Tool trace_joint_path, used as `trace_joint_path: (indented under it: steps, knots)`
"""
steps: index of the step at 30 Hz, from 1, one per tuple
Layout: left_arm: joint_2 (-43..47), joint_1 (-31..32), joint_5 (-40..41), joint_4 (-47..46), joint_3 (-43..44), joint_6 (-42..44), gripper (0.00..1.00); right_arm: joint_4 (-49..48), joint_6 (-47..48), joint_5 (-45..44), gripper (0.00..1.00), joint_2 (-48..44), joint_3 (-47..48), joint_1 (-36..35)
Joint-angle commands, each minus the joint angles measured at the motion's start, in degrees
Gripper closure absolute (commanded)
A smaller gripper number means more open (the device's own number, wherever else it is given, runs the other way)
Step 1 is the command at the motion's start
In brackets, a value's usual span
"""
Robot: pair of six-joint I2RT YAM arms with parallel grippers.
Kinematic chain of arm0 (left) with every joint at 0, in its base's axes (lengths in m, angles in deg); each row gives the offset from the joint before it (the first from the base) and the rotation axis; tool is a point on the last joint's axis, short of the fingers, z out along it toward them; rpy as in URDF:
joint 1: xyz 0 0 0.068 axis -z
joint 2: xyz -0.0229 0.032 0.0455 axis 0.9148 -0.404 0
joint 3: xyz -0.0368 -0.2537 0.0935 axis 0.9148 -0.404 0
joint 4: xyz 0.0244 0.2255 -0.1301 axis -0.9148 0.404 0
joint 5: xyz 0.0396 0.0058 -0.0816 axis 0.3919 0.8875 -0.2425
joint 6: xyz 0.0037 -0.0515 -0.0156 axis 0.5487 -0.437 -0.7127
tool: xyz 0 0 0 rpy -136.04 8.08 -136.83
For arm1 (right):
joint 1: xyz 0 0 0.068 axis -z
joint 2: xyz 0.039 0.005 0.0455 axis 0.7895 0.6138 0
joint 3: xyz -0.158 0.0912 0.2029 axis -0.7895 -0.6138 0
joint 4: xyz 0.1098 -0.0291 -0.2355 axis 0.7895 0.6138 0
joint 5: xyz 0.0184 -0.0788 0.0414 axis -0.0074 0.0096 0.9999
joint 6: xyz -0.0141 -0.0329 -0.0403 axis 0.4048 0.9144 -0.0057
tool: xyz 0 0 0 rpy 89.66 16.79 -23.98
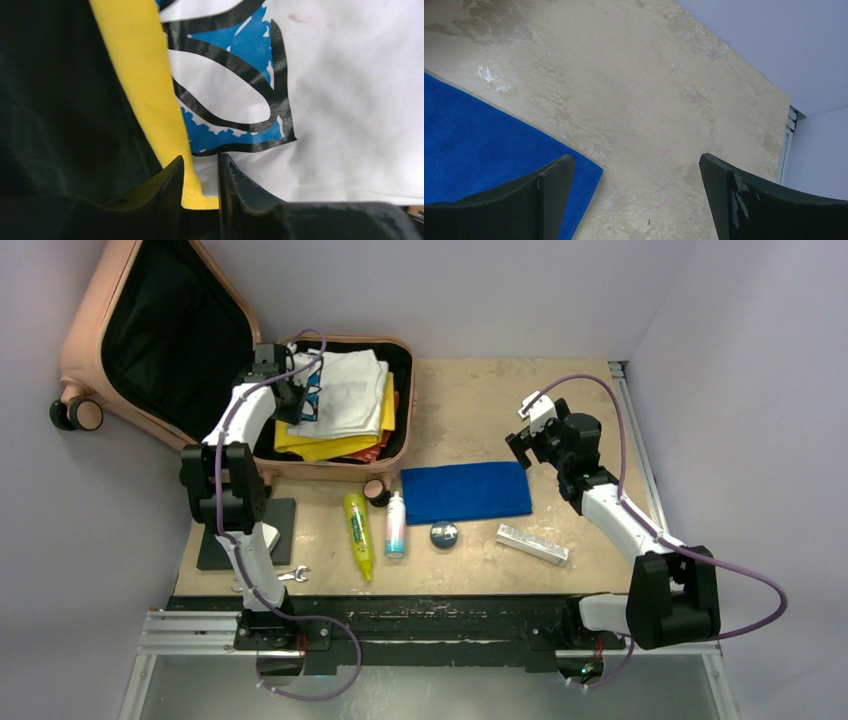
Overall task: Pack the luggage
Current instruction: Place the clothes in the luggage.
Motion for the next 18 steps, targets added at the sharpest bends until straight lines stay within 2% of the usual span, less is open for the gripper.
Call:
trace_joint_path:
  steps: [1,8,13,18]
  knots:
    - [1.99,-0.43,2.15,-3.78,-4.04,2.13,0.74,-1.16,-0.76,1.28,0.01,0.25,-0.26,-0.32]
    - [3.23,-2.12,2.24,-4.07,-4.60,1.20,0.74,-1.08,-0.75,1.50,0.01,-0.11,-0.44,-0.30]
    - [7.03,-2.16,-4.73,-5.50,-1.33,-1.43,0.56,-0.66,-0.81,1.93,0.01,0.78,0.11,-0.47]
    - [7.23,-2.14,-9.78,-12.40,2.89,-6.99,0.49,-0.29,-0.75,1.97,0.01,0.91,0.22,-0.76]
